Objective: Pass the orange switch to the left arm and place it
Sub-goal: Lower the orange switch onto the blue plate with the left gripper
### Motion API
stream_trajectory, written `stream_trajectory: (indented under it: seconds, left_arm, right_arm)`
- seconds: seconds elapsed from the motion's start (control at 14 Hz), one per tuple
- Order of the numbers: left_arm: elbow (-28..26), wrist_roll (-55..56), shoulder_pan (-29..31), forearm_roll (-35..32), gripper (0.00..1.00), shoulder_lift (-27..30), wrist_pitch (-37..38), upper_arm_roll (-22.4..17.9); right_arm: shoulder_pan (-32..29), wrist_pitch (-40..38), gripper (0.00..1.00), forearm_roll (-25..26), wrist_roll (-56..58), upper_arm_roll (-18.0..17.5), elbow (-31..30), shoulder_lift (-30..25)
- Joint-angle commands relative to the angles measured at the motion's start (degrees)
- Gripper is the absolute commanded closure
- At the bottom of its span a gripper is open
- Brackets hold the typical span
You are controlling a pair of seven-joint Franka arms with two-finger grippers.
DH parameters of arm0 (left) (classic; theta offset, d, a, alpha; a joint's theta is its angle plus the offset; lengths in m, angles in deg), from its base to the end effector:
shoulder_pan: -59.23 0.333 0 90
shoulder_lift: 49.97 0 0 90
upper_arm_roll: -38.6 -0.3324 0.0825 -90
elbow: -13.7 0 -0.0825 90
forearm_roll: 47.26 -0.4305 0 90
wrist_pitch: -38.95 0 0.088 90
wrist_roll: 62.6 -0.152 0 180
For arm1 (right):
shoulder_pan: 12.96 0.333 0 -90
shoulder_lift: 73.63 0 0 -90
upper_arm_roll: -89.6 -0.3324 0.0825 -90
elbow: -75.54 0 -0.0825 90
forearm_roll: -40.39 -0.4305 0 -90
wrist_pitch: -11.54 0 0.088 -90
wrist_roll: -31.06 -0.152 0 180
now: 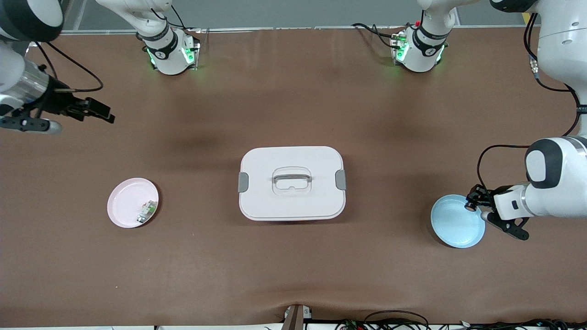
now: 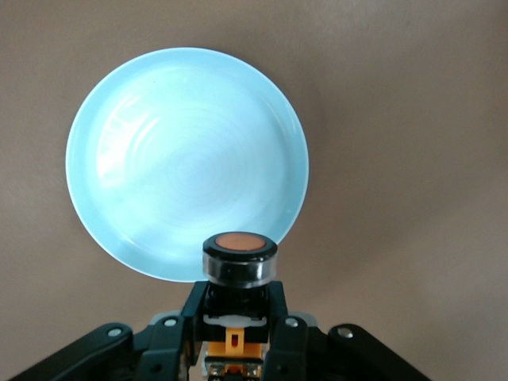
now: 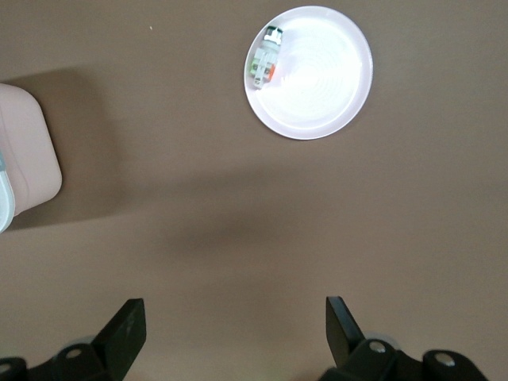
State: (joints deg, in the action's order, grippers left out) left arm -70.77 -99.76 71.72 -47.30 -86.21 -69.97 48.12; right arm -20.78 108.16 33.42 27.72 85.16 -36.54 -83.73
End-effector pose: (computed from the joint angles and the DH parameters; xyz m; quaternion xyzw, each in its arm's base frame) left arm 0.7292 0.0522 0.2419 0.9531 -0.2819 -0.0754 0.0807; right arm 0.5351 -0.0128 0.5070 -0.9951 0.0692 0.0468 0.0533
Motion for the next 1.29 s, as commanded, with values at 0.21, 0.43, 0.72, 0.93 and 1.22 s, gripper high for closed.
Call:
stream_trajectory:
  seconds: [0.21, 0.43, 0.72, 0.93, 1.22]
  left_arm:
    - [-0.78, -22.92, 2.27, -1.19, 1.00, -3.48, -8.48, 0.58]
    - [-0.87, -32.96, 2.10, -0.66, 1.00, -5.51, -13.41, 0.67]
    - [-0.70, -41.65, 1.04, -1.02, 1.00, -7.17, -16.84, 0.93]
    - [-0.61, -45.45, 1.04, -0.75, 1.00, -9.47, -19.22, 1.11]
    - [-0.52, -50.02, 0.78, -1.19, 1.00, -9.91, -21.42, 1.11]
  right_arm:
    - [-3.68, -8.91, 0.00, 4.60, 0.26, -0.93, 11.26, 1.05]
    - [-4.74, -9.43, 0.00, 5.13, 0.00, -1.01, 15.65, 3.06]
    - [-4.74, -9.35, 0.00, 5.31, -0.70, -1.01, 16.72, 3.16]
    - [-4.92, -9.43, 0.00, 5.40, -0.62, -1.01, 17.33, 3.16]
    - [-4.48, -9.35, 0.00, 5.48, -0.62, -0.93, 17.95, 3.24]
